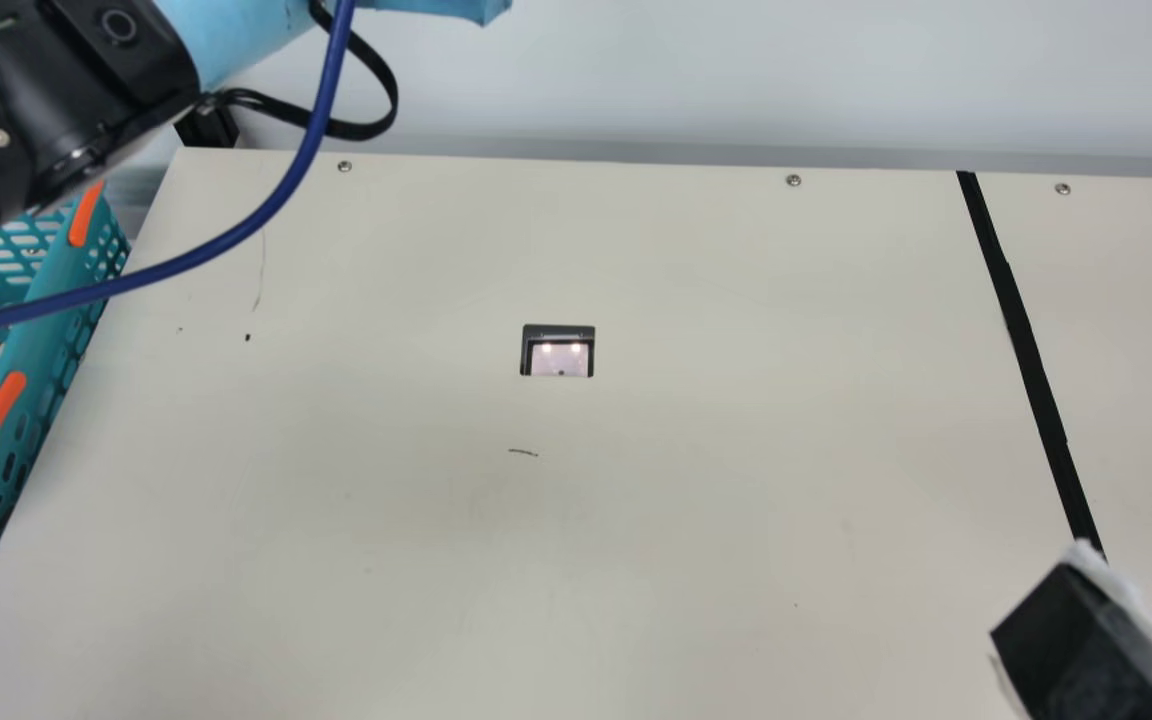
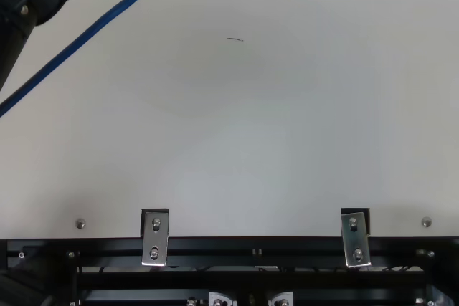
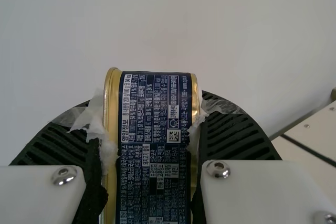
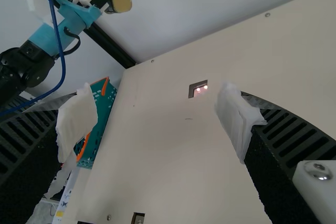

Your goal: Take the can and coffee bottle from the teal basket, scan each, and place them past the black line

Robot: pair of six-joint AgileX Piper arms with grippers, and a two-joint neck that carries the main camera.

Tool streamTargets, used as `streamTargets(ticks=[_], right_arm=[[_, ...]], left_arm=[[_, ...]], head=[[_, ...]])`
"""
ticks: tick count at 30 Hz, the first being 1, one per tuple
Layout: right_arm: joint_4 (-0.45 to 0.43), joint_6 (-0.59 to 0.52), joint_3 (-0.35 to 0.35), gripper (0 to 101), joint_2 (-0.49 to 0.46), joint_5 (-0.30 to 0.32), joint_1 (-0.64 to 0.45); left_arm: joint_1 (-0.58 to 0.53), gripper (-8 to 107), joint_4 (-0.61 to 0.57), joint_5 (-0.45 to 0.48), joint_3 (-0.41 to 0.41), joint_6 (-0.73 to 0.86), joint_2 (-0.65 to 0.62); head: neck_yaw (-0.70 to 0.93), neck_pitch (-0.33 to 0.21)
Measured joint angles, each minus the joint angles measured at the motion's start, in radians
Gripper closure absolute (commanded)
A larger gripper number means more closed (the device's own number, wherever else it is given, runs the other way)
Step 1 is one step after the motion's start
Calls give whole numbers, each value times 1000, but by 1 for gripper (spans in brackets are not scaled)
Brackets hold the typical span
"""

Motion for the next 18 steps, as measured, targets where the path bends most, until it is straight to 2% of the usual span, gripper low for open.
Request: streamTargets(ticks=[7, 11, 16, 18], right_arm=[[0, 0, 0, 0, 0, 0, 0], [0, 0, 0, 0, 0, 0, 0], [0, 0, 0, 0, 0, 0, 0], [0, 0, 0, 0, 0, 0, 0]], left_arm=[[11, 89, 99, 95, 53, -7, -26], [26, 89, 118, 155, 68, 25, -37], [24, 89, 40, 249, 116, 126, -47], [24, 89, -12, 259, 118, 178, -47]], head=[[0, 0], [0, 0], [0, 0], [0, 0]])
